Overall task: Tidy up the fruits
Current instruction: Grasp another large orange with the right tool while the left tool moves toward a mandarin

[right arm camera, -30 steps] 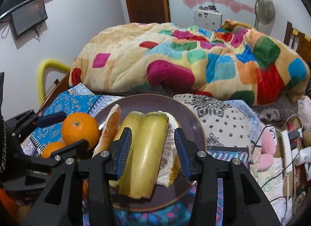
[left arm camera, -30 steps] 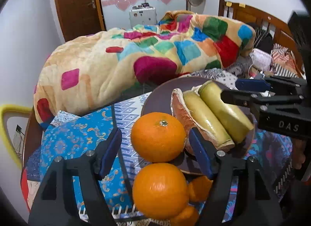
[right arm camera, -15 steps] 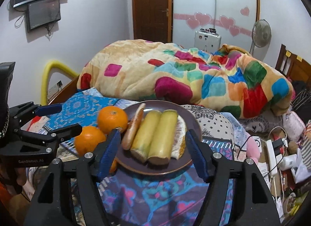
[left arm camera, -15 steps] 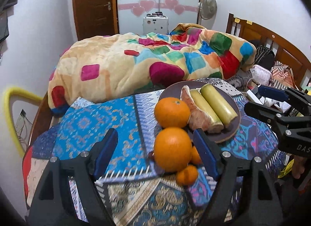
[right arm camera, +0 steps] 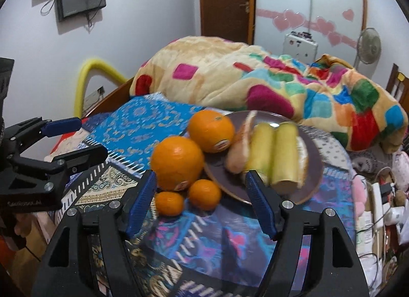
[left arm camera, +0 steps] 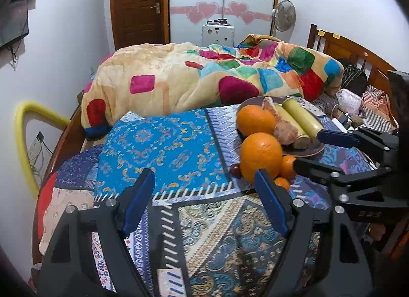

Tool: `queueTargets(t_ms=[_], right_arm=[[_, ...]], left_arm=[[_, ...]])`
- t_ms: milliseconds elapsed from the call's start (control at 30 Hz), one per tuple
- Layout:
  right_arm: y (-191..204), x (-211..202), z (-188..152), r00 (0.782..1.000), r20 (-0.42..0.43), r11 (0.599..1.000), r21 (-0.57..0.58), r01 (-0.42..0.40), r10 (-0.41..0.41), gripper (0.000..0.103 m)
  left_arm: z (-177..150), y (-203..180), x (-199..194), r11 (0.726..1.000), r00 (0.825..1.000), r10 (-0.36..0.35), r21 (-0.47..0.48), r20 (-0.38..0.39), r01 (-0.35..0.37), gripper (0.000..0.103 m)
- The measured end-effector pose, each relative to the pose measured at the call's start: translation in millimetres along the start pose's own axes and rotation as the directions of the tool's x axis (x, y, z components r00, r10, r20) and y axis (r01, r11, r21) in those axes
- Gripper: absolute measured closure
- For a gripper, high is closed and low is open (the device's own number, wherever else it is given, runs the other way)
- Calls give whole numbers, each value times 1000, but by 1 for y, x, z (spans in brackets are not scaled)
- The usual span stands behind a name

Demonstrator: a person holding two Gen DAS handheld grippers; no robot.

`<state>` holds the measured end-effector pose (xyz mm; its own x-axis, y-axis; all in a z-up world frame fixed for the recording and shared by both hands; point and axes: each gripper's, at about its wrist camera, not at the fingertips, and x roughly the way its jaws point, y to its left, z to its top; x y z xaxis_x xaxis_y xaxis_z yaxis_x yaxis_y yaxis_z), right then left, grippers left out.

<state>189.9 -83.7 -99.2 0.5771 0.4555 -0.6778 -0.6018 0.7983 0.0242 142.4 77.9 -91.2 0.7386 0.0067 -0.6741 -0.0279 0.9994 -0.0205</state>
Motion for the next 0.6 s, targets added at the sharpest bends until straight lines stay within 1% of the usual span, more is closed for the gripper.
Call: queueTargets(t_ms=[133, 433, 600], right_arm=[[12, 22, 3, 999, -34, 1000, -20, -8, 7, 35], [26, 53, 5, 996, -85, 999, -31, 25, -27, 35], [30, 65, 6, 994, -97, 998, -37, 57, -60, 36]], left_arm=[[-8, 13, 1, 1000, 1000, 14, -1, 7, -14, 23], [-18, 28, 8, 999, 999, 33, 3, 30, -33, 23], [-22, 34, 13, 1000, 1000, 12, -12, 22, -12, 23]])
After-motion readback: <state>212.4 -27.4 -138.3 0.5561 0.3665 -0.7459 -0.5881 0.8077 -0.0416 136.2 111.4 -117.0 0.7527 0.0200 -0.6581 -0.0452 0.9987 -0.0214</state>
